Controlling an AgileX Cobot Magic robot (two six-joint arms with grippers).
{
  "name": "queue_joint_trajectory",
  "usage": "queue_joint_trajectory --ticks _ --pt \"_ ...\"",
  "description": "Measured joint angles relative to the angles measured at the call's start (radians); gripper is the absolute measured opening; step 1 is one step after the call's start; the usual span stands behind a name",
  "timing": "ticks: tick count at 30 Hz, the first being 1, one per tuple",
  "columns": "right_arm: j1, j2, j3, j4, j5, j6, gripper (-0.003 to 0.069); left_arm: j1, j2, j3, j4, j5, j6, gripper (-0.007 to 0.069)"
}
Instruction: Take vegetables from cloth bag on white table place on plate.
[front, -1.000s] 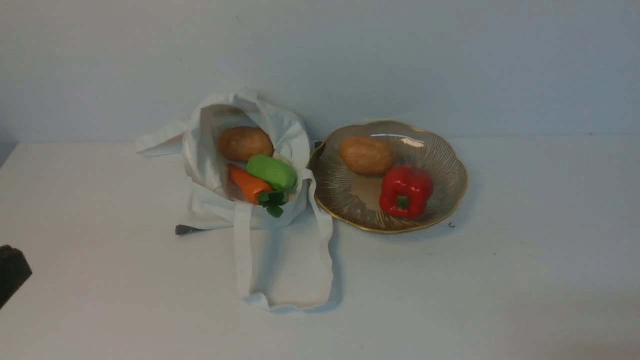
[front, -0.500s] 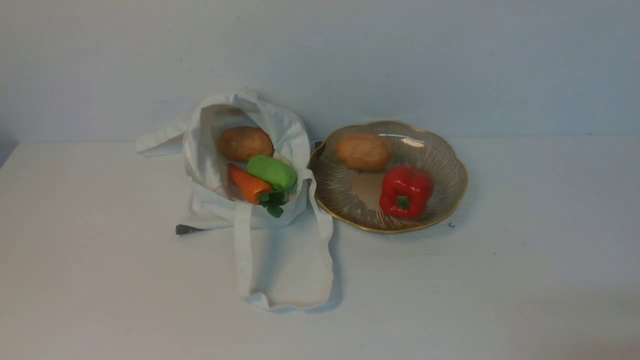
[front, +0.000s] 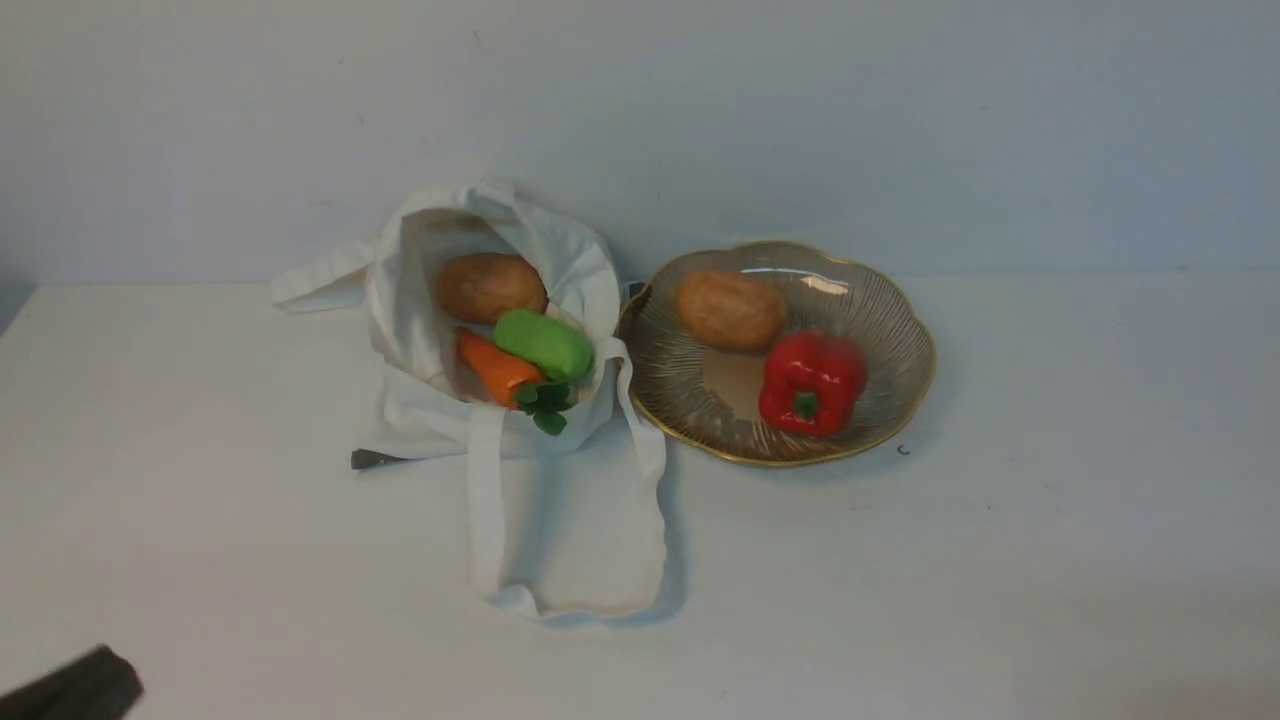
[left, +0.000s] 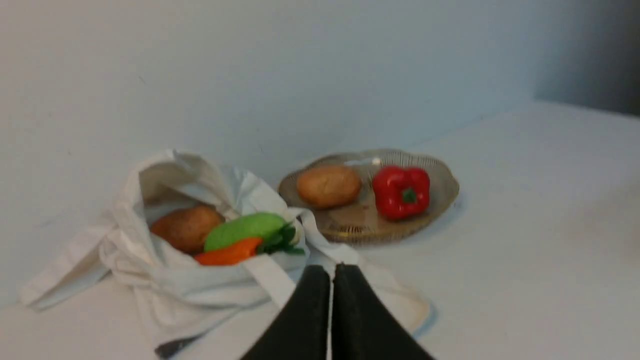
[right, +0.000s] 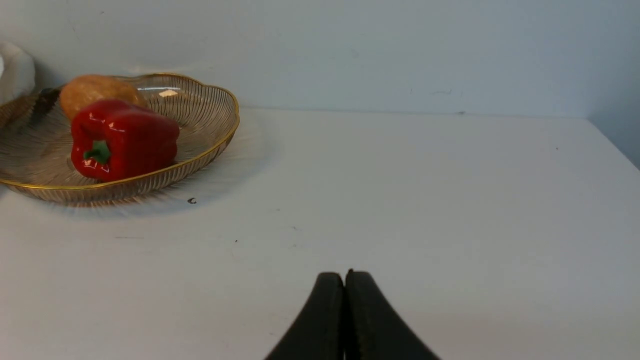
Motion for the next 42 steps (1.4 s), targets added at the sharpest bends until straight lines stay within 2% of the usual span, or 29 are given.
queue_joint_trajectory --ticks 1,2,5,6,9,13,18,23,42 --pt "0.0 0.0 0.0 0.0 0.0 0.0 -0.0015 0.005 0.0 0.004 -0.008 0.0 0.011 -0.0005" --pt "0.0 0.0 0.0 0.0 0.0 0.0 -0.0015 0.045 0.0 0.028 -0.065 -0.005 0.089 -0.0005" --pt "0.0 0.0 0.0 0.0 0.0 0.0 -0.0015 0.16 0.0 0.055 -0.143 -0.027 0.182 -0.0005" --pt "0.0 0.0 0.0 0.0 0.0 0.0 -0.0015 0.168 0.0 0.055 -0.143 -0.028 0.186 -0.0005" --pt "0.0 0.0 0.0 0.0 0.0 0.0 -0.0015 0.304 0.0 0.055 -0.173 -0.053 0.212 -0.0005" --pt "0.0 0.0 0.0 0.0 0.0 0.0 -0.0015 0.429 0.0 0.075 -0.201 -0.064 0.208 -0.0005" --pt "0.0 0.0 0.0 0.0 0.0 0.0 -0.0015 0.514 0.0 0.153 -0.218 -0.079 0.199 -0.0005" --pt "0.0 0.0 0.0 0.0 0.0 0.0 -0.0015 0.534 0.0 0.212 -0.218 -0.079 0.198 -0.0005" --pt "0.0 0.0 0.0 0.0 0.0 0.0 -0.0015 0.535 0.0 0.214 -0.219 -0.023 0.188 -0.0005"
